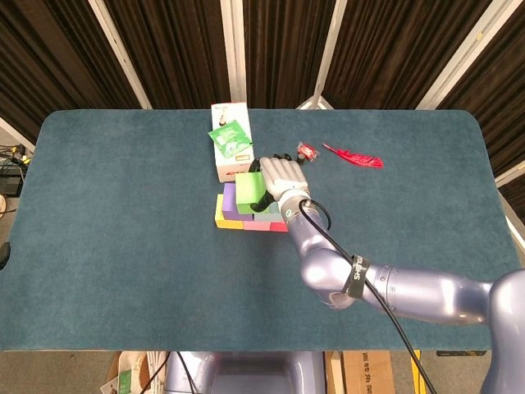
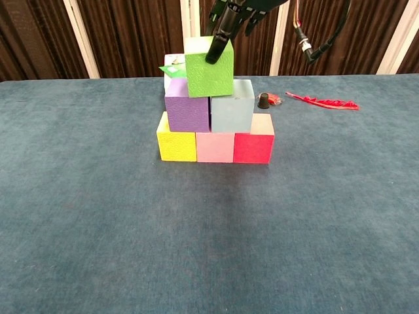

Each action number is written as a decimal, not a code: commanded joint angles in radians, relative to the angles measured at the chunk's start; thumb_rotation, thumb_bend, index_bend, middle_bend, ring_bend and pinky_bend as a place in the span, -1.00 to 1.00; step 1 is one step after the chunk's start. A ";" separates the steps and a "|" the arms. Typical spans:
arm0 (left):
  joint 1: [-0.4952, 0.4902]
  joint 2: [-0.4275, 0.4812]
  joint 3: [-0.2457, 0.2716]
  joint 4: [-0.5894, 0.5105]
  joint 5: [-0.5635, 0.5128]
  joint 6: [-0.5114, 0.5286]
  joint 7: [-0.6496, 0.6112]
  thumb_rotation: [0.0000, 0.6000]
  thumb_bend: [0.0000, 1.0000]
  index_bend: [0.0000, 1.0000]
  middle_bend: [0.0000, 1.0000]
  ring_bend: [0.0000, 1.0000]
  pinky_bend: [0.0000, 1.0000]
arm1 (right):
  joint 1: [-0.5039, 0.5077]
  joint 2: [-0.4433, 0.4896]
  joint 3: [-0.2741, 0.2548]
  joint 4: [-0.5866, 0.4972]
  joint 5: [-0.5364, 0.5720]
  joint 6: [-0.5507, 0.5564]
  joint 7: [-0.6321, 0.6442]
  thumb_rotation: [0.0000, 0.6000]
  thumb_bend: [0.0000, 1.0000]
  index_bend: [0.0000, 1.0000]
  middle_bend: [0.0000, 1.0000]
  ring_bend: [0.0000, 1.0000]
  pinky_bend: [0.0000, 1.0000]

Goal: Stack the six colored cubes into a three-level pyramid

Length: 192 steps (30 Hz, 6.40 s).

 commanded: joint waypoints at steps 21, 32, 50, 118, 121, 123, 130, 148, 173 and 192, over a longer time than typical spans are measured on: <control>0.001 -0.003 -0.003 -0.001 -0.003 0.003 0.005 1.00 -0.27 -0.76 -0.92 -1.00 -1.00 | -0.011 0.005 0.004 -0.004 -0.005 -0.010 -0.002 1.00 -0.52 -0.43 -0.58 -0.84 -1.00; 0.002 -0.002 -0.005 -0.002 -0.005 0.005 0.000 1.00 -0.27 -0.76 -0.92 -1.00 -1.00 | -0.007 -0.002 0.005 -0.014 -0.015 -0.014 0.004 1.00 -0.52 -0.46 -0.61 -0.89 -1.00; 0.004 0.005 -0.011 -0.008 -0.014 0.002 -0.012 1.00 -0.27 -0.76 -0.93 -1.00 -1.00 | 0.006 -0.039 0.005 0.003 -0.032 0.002 0.020 1.00 -0.52 -0.46 -0.64 -0.92 -1.00; 0.006 0.001 -0.020 -0.005 -0.023 0.008 -0.015 1.00 -0.27 -0.76 -0.93 -1.00 -1.00 | -0.001 -0.076 0.042 0.040 -0.006 0.063 -0.055 1.00 -0.52 -0.45 -0.34 -0.72 -1.00; 0.006 0.000 -0.020 -0.004 -0.023 0.007 -0.014 1.00 -0.27 -0.76 -0.93 -1.00 -1.00 | -0.002 -0.076 0.045 0.039 -0.008 0.062 -0.057 1.00 -0.52 -0.45 -0.41 -0.75 -1.00; 0.006 0.000 -0.021 -0.004 -0.024 0.007 -0.014 1.00 -0.27 -0.76 -0.93 -1.00 -1.00 | -0.004 -0.076 0.046 0.039 -0.009 0.061 -0.057 1.00 -0.52 -0.47 -0.48 -0.78 -1.00; 0.006 0.000 -0.022 -0.003 -0.025 0.009 -0.015 1.00 -0.27 -0.76 -0.93 -1.00 -1.00 | -0.006 -0.079 0.052 0.037 -0.015 0.066 -0.056 1.00 -0.52 -0.55 -0.62 -0.85 -1.00; 0.004 0.001 -0.022 0.003 -0.028 0.002 -0.011 1.00 -0.27 -0.77 -0.96 -1.00 -1.00 | -0.039 -0.007 0.083 -0.040 -0.005 0.034 -0.048 1.00 -0.52 -0.93 -0.96 -1.00 -1.00; 0.008 0.041 0.017 -0.003 0.055 -0.007 -0.138 1.00 -0.27 -0.77 -0.97 -1.00 -1.00 | -0.702 0.461 -0.062 -0.586 -0.867 0.373 0.397 1.00 -0.52 -0.93 -0.97 -1.00 -1.00; 0.034 0.097 0.090 -0.072 0.132 -0.006 -0.160 1.00 -0.27 -0.77 -0.97 -1.00 -1.00 | -1.320 0.197 -0.536 -0.081 -1.869 0.785 0.659 1.00 -0.52 -0.93 -0.97 -1.00 -1.00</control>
